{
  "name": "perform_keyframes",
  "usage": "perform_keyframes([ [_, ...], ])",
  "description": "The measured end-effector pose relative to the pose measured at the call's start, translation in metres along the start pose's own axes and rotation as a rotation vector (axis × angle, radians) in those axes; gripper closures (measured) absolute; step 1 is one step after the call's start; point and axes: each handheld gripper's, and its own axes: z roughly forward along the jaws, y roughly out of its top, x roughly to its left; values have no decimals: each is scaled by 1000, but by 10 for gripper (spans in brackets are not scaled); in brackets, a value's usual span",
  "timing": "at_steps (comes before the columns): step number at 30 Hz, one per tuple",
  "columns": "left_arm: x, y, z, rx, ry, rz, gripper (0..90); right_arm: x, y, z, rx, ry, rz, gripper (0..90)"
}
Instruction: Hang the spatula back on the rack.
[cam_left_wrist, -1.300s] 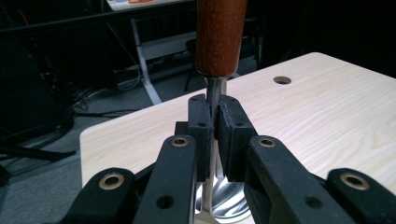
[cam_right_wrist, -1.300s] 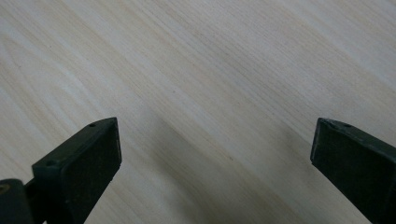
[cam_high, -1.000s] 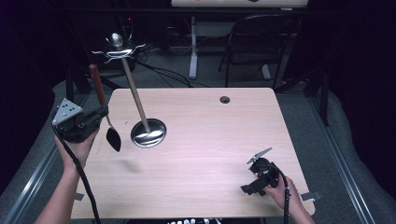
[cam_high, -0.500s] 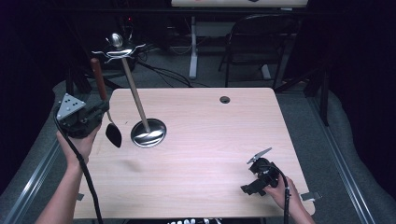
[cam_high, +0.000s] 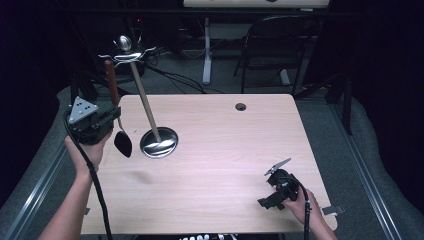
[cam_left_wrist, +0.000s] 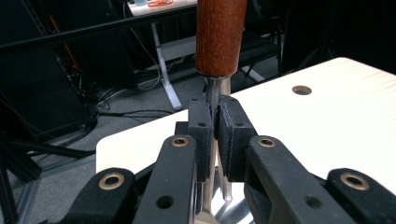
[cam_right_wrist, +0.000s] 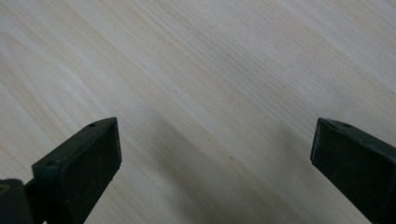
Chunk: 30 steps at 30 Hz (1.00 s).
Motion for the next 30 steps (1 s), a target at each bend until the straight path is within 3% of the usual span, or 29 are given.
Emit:
perform_keyframes([
  [4, -1, 1, 1, 13, 18, 4, 848, 0, 0, 0, 0, -1, 0, 16],
  [7, -4, 3, 2, 29, 55, 23, 848, 0, 0, 0, 1, 0, -1, 16],
  [14, -3, 5, 6, 55, 99, 17, 848, 0, 0, 0, 5, -6, -4, 16],
  [23, -6, 6, 12, 69, 90, 22, 845, 0, 1, -1, 5, 3, -6, 16],
  [30, -8, 6, 20, 50, 73, 37, 824, -1, 1, -2, 7, -10, -9, 16],
])
